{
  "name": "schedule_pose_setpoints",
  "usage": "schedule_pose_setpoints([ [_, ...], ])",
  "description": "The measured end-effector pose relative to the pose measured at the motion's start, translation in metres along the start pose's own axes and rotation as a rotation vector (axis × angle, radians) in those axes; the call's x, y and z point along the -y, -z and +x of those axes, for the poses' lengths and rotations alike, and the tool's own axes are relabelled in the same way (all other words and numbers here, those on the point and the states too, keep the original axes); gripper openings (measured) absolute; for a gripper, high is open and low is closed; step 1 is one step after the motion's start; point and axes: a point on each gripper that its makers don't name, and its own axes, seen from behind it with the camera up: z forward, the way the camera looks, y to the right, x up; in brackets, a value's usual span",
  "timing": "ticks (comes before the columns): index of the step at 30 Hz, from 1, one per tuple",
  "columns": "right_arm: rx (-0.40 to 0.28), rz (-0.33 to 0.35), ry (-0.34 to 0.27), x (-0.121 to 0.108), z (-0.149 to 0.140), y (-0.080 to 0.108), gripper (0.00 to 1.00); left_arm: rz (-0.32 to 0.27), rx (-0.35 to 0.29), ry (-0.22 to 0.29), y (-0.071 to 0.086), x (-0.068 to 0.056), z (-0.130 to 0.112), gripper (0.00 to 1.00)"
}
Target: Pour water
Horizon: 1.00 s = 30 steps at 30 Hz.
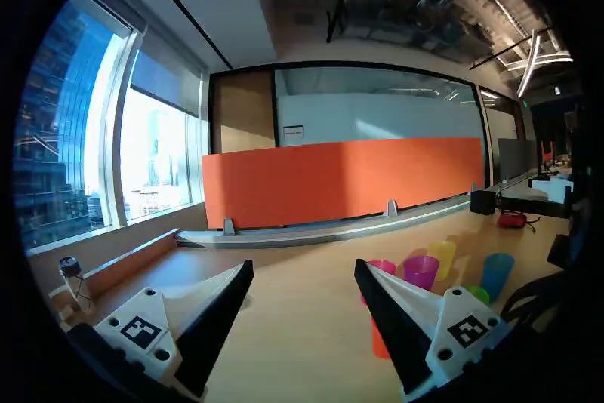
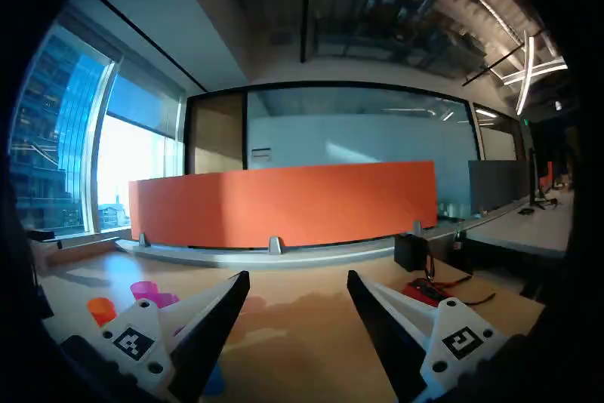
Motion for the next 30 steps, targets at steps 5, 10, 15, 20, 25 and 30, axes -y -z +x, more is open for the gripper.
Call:
schedule_pose_setpoints([
  [5,0.01,-0.023,0.011,-0.006,-0.004,0.001,0.99,0.005,-0.005,0.012,-0.005,-0.003,-0.008,1.0],
  [10,0.011,-0.013,0.028,-0.003,-0.004,0.004,0.99,0.004,-0.007,0.006,-0.011,-0.005,-0.018,1.0],
  [15,0.006,-0.013,0.028,0.001,-0.001,0.005,0.99,0.013,-0.008,0.002,-0.014,-0.001,-0.029,1.0],
  [20,0.004,-0.016,0.018,0.002,0.001,0.006,0.99,0.026,0.006,0.01,-0.017,0.008,-0.043,1.0],
  [25,0.009,-0.019,0.015,0.004,0.0,0.005,0.99,0.03,0.005,0.016,-0.019,0.015,-0.05,1.0],
  [30,0.01,-0.016,0.025,0.007,0.001,0.003,0.99,0.037,0.0,0.028,-0.02,0.023,-0.053,1.0],
])
